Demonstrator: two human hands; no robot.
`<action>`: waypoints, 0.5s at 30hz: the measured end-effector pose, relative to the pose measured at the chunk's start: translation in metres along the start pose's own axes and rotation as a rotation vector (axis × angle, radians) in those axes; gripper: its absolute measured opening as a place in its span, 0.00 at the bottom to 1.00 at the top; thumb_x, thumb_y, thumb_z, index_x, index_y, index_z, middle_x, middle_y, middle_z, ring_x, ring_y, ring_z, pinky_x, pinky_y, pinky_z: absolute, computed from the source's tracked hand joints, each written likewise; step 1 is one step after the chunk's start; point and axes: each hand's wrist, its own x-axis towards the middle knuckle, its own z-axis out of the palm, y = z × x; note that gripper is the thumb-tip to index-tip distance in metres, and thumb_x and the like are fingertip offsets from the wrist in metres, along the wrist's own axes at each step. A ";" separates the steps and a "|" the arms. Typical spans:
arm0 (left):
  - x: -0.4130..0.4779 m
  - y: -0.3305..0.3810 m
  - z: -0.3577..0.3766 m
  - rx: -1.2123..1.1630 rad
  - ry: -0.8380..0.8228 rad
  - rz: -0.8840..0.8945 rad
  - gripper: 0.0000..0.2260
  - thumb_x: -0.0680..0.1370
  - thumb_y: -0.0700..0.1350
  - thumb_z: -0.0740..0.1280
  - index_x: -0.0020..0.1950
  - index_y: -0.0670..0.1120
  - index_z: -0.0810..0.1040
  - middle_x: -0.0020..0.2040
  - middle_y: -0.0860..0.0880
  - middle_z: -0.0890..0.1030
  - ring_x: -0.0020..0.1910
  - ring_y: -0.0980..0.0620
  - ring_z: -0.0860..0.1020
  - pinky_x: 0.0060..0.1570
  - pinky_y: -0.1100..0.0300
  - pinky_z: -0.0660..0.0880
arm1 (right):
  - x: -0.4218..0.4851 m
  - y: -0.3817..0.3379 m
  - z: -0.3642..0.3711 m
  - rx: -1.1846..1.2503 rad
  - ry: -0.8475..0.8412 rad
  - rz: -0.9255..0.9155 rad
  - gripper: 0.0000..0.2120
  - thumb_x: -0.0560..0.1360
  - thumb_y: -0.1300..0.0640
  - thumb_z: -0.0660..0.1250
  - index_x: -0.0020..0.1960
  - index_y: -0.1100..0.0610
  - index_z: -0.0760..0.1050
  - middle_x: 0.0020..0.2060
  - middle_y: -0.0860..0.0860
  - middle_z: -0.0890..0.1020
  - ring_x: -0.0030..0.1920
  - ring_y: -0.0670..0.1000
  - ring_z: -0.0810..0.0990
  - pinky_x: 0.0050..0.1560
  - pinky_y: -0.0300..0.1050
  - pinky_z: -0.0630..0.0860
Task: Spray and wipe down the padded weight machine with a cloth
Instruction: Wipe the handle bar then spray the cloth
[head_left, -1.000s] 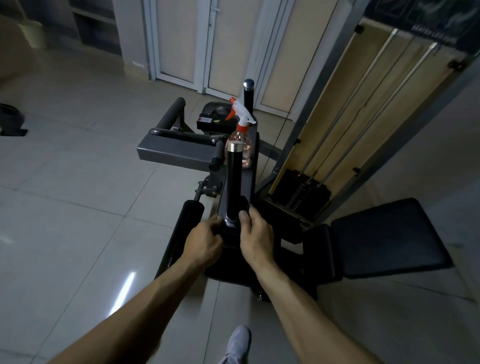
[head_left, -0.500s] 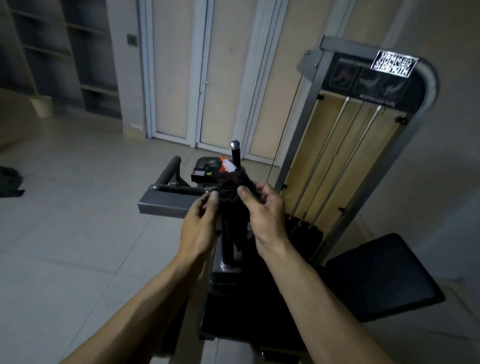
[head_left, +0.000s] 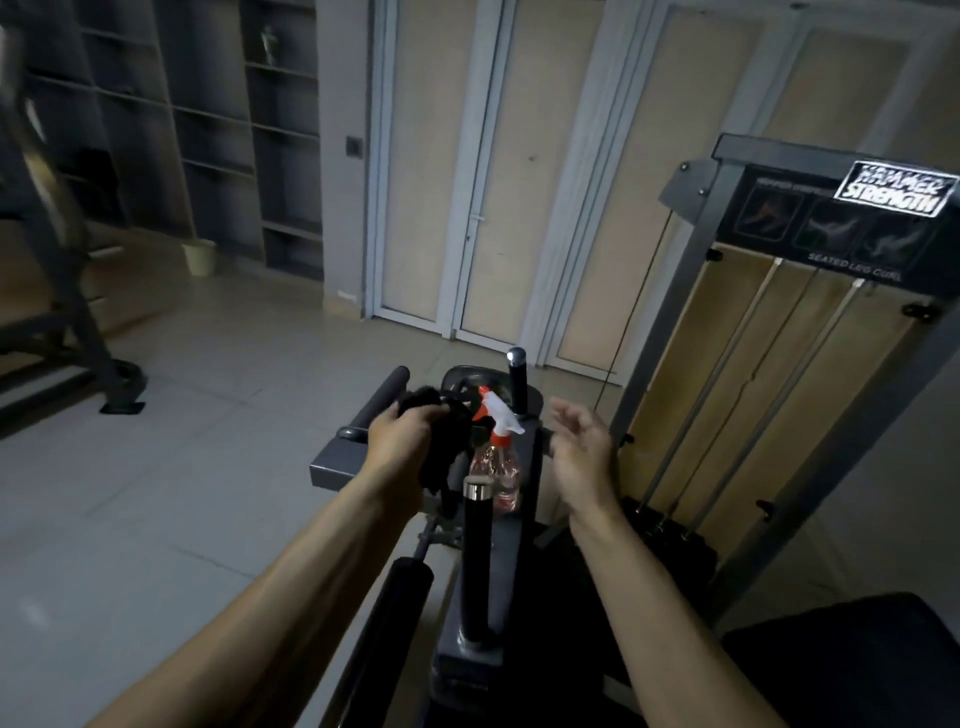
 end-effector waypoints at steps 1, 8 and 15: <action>0.010 -0.008 0.002 0.049 0.010 -0.038 0.08 0.79 0.37 0.70 0.58 0.43 0.80 0.48 0.40 0.85 0.39 0.47 0.85 0.29 0.61 0.78 | 0.013 0.019 -0.003 -0.068 -0.050 0.069 0.24 0.78 0.72 0.65 0.69 0.51 0.75 0.68 0.50 0.77 0.70 0.52 0.75 0.69 0.51 0.75; 0.064 -0.033 0.032 0.309 -0.029 -0.153 0.12 0.78 0.41 0.72 0.62 0.41 0.79 0.50 0.39 0.86 0.42 0.45 0.87 0.37 0.56 0.81 | 0.082 0.092 0.010 -0.244 -0.528 0.182 0.42 0.75 0.62 0.76 0.81 0.45 0.58 0.73 0.46 0.70 0.68 0.48 0.74 0.69 0.50 0.75; 0.088 -0.017 0.078 0.431 0.079 -0.021 0.06 0.78 0.40 0.73 0.52 0.49 0.79 0.46 0.42 0.85 0.38 0.49 0.86 0.34 0.59 0.81 | 0.117 0.107 0.026 -0.335 -0.699 -0.095 0.32 0.75 0.43 0.69 0.77 0.41 0.64 0.70 0.47 0.77 0.68 0.48 0.76 0.68 0.47 0.74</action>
